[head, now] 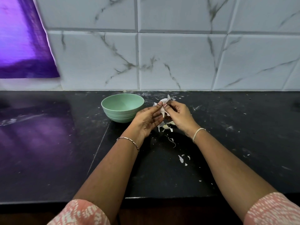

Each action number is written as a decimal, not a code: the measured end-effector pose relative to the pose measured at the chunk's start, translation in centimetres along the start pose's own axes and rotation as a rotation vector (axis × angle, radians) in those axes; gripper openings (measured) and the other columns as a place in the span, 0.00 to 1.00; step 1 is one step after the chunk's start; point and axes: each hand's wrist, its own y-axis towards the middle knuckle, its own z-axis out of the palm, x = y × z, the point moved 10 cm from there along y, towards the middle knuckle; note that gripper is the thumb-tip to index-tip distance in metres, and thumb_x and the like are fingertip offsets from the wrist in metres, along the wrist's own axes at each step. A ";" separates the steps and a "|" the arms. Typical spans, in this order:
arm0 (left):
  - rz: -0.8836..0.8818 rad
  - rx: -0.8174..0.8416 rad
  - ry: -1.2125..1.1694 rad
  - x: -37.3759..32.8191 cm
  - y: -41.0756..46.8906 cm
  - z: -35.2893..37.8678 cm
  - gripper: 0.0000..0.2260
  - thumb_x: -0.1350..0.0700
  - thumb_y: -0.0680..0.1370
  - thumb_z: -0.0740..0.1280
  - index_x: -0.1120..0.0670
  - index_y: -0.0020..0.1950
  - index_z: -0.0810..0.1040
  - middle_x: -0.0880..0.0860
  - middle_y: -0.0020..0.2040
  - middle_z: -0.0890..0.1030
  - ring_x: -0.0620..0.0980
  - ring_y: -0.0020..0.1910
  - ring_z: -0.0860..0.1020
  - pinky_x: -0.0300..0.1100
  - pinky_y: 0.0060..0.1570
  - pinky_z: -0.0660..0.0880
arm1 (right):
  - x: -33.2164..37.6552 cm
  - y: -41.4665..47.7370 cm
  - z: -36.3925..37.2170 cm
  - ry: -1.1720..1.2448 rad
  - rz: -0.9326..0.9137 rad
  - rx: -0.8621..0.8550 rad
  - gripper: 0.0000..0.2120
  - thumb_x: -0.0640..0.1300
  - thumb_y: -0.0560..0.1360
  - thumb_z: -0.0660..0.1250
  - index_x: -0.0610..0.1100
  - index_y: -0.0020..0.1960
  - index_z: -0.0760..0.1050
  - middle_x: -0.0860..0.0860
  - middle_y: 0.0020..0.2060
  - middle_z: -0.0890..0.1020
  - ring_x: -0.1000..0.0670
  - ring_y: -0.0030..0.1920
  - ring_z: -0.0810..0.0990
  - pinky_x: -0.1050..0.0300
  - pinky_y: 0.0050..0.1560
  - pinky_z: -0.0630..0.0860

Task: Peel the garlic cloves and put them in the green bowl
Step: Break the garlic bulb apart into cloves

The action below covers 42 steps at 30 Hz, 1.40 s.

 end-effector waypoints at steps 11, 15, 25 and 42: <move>0.190 -0.100 0.226 -0.7 0.5 0.0 0.12 0.60 0.77 0.67 0.59 0.34 0.74 0.50 0.24 0.75 0.45 0.24 0.75 0.36 0.28 0.75 | 1.0 -0.5 3.1 -0.541 -0.071 0.142 0.04 0.43 0.83 0.53 0.43 0.52 0.60 0.43 0.45 0.76 0.43 0.43 0.75 0.50 0.42 0.69; 0.208 -0.144 0.270 -0.8 0.5 -0.6 0.14 0.60 0.77 0.67 0.58 0.32 0.73 0.50 0.24 0.74 0.46 0.24 0.74 0.36 0.27 0.73 | 1.2 -0.7 3.7 -0.624 -0.105 0.174 0.05 0.43 0.83 0.53 0.43 0.51 0.58 0.42 0.44 0.75 0.43 0.43 0.74 0.52 0.40 0.63; 0.119 -0.054 0.205 -0.2 0.7 -0.3 0.08 0.59 0.78 0.69 0.60 0.40 0.78 0.55 0.33 0.76 0.46 0.26 0.73 0.34 0.29 0.76 | 0.1 -0.4 2.9 -0.542 -0.026 0.261 0.06 0.46 0.83 0.52 0.44 0.53 0.57 0.47 0.43 0.74 0.47 0.43 0.75 0.50 0.43 0.71; 0.203 -0.136 0.279 -0.4 0.8 -0.8 0.12 0.56 0.76 0.71 0.59 0.34 0.77 0.58 0.32 0.76 0.53 0.33 0.75 0.45 0.38 0.77 | 0.7 -0.6 3.7 -0.694 -0.062 0.279 0.08 0.46 0.82 0.52 0.42 0.50 0.57 0.51 0.35 0.70 0.52 0.33 0.70 0.52 0.39 0.65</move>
